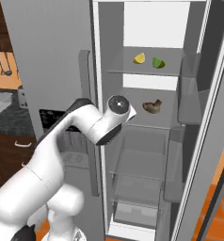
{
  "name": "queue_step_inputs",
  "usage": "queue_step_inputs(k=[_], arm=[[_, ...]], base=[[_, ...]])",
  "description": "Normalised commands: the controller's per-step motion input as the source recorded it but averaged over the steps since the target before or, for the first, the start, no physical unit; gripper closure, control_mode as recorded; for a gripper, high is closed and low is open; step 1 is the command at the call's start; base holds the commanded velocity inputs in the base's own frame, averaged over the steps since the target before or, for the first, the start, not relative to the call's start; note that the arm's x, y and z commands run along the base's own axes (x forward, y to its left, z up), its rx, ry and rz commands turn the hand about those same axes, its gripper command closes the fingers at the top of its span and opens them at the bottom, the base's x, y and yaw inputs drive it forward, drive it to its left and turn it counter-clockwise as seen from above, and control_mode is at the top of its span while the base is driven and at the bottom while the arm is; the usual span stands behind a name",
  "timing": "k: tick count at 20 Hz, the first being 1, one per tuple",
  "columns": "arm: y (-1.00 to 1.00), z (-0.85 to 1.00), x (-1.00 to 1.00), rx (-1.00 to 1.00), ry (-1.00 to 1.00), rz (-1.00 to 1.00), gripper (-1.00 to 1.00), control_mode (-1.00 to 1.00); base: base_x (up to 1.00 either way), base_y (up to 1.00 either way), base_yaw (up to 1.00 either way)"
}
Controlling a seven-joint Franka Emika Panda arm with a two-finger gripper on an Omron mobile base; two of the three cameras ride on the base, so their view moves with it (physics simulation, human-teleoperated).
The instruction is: Place one lemon wedge and one steak in each tupperware on the nearby counter, to pack two identical lunches.
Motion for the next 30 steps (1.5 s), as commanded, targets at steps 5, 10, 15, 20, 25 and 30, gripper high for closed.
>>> queue_step_inputs(k=[5,10,15,20,25,30], arm=[[0.59,0.09,-1.0,-0.12,0.01,0.05,1.0,-1.0],[0.37,-0.03,-0.5,-0.09,0.02,0.02,1.0,1.0],[0.0,0.0,0.0,0.0,0.0,0.0,1.0,1.0],[0.0,0.0,0.0,0.0,0.0,0.0,1.0,1.0],[0.0,0.0,0.0,0.0,0.0,0.0,1.0,1.0],[0.0,0.0,0.0,0.0,0.0,0.0,1.0,1.0]], base=[[0.0,0.0,0.0],[-0.32,0.35,0.02],[-0.45,1.0,0.05],[0.3,1.0,0.0],[0.67,1.0,0.0],[0.79,1.0,-0.03]])
